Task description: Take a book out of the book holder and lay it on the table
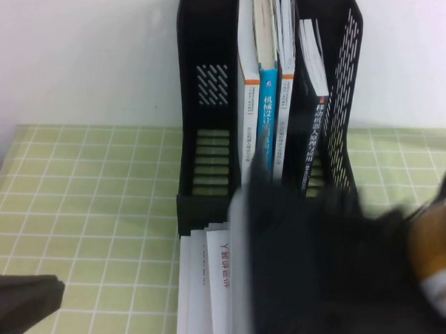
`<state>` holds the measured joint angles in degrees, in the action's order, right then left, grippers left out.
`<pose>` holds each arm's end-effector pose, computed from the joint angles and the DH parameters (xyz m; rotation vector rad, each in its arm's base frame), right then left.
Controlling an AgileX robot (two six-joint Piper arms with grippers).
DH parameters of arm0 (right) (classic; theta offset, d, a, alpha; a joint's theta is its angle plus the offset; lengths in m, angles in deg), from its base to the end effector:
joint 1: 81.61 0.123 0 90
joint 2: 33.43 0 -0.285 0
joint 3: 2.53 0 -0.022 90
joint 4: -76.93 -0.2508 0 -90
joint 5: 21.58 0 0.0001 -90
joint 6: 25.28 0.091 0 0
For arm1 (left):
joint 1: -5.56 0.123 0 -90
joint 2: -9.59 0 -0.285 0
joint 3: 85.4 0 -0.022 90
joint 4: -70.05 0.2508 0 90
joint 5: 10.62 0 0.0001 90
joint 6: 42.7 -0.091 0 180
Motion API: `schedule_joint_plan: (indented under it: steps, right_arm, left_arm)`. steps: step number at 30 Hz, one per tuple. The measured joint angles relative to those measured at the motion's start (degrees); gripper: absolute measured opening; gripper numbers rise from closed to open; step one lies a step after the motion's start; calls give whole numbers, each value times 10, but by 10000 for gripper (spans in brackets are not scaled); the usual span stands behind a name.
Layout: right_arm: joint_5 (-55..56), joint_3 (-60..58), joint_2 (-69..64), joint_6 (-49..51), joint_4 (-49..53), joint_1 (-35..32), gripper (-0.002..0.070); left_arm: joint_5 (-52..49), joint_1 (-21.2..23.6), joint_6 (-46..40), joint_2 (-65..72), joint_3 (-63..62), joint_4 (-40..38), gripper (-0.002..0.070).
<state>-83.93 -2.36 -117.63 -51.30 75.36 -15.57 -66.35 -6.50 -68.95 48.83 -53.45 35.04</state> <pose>0.1071 0.2464 0.3787 -1.8544 1.7985 0.3012 0.0671 -0.0585 0.3631 0.5951 2.0168 -0.5986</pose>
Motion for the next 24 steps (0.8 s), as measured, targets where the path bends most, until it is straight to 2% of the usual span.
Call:
schedule_joint_plan:
  steps: [5,7,11,14,20,24]
  right_arm:
    - [-37,156,51,-17,55,0,107]
    - [-59,182,71,-18,93,0,48]
    - [-86,173,120,-8,128,-10,8]
    - [-64,109,174,14,131,-27,1]
    - [85,-108,329,120,168,-66,-1]
    - [181,-294,419,279,268,-72,-1]
  left_arm:
    - [0,0,24,-53,0,34,-3]
    - [3,0,51,-80,0,68,-3]
    - [22,0,122,-140,11,148,-3]
    - [74,0,180,-184,51,192,-3]
    - [223,0,262,-222,184,229,-3]
    - [285,0,269,-219,258,224,-3]
